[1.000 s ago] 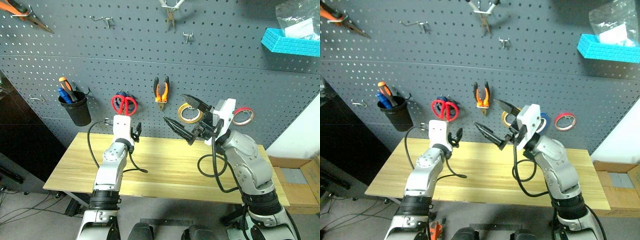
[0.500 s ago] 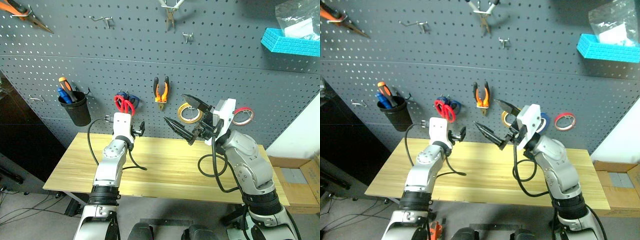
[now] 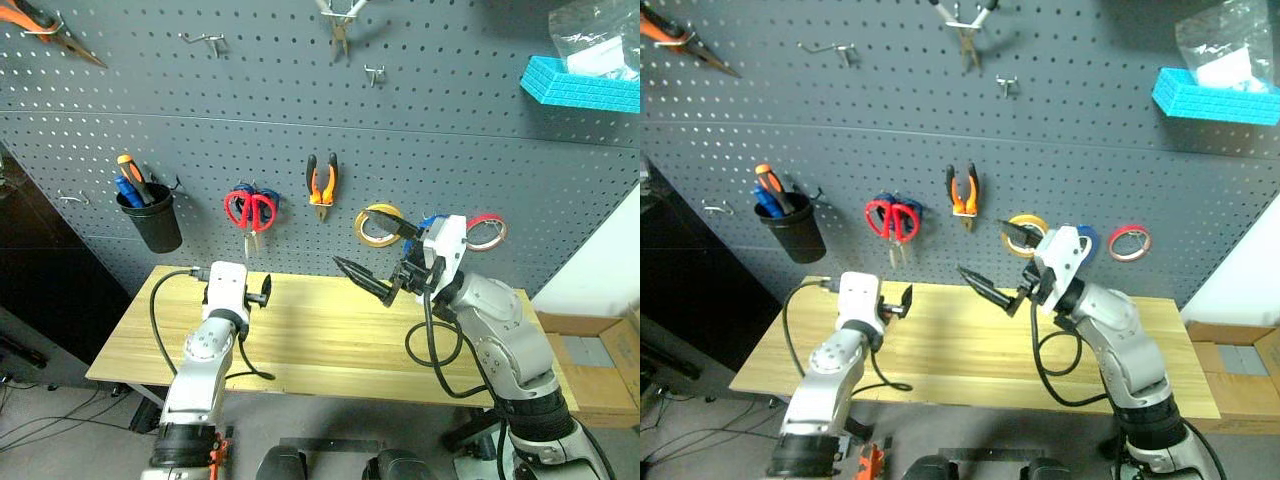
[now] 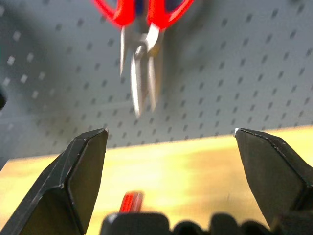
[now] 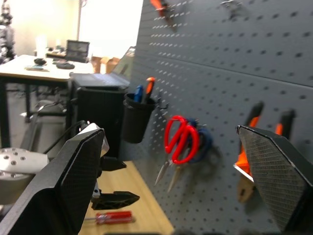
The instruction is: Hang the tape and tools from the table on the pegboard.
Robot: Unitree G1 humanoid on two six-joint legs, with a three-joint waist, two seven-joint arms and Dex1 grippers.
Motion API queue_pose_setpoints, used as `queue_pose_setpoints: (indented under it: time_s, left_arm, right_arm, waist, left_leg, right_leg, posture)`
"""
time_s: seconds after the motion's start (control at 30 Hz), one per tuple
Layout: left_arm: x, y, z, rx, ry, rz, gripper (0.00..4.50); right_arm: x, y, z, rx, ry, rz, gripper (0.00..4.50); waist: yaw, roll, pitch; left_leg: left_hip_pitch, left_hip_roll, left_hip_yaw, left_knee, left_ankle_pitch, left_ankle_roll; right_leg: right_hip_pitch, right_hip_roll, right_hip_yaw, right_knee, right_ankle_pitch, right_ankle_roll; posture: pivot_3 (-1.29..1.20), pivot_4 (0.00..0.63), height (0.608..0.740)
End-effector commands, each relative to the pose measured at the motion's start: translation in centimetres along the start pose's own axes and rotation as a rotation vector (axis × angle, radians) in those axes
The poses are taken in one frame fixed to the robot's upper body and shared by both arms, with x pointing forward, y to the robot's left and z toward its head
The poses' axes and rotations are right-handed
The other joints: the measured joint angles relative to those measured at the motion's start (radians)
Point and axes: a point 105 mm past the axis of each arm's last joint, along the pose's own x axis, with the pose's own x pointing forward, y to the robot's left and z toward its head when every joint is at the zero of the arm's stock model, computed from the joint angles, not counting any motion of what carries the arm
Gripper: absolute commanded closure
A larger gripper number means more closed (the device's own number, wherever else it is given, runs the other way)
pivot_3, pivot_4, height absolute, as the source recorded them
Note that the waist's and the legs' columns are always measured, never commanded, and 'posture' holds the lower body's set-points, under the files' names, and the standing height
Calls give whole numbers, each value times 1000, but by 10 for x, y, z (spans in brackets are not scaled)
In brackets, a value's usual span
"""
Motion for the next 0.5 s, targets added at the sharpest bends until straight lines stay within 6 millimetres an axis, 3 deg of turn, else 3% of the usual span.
queue_pose_setpoints:
  time_s: [0.03, 0.23, 0.5]
  left_arm:
    - [-7, -1, 15, 10, -56, 1, 64]
    - [-11, -1, 11, 7, -40, 9, 64]
    - [-25, 29, -5, 54, 22, 57, 64]
  right_arm:
    - [-5, 7, -1, -22, 16, 42, 0]
    - [-10, 10, -10, -22, 58, 66, 0]
    - [-8, 14, -4, -13, 45, 81, 0]
  waist:
    - [3, 0, 0]
    - [2, 1, 1]
    - [1, 4, 4]
  left_leg:
    - [1, 0, 0, 0, 0, 0]
    - [13, 0, 0, -1, 0, 0]
    - [13, 1, 0, -3, -1, 1]
  right_leg:
    - [2, 0, 0, 0, 0, 0]
    - [14, -1, -1, -4, -3, 3]
    - [14, -1, -1, -4, -5, 1]
  posture:
    - [131, 30, 740]
    - [142, 35, 740]
    - [159, 64, 740]
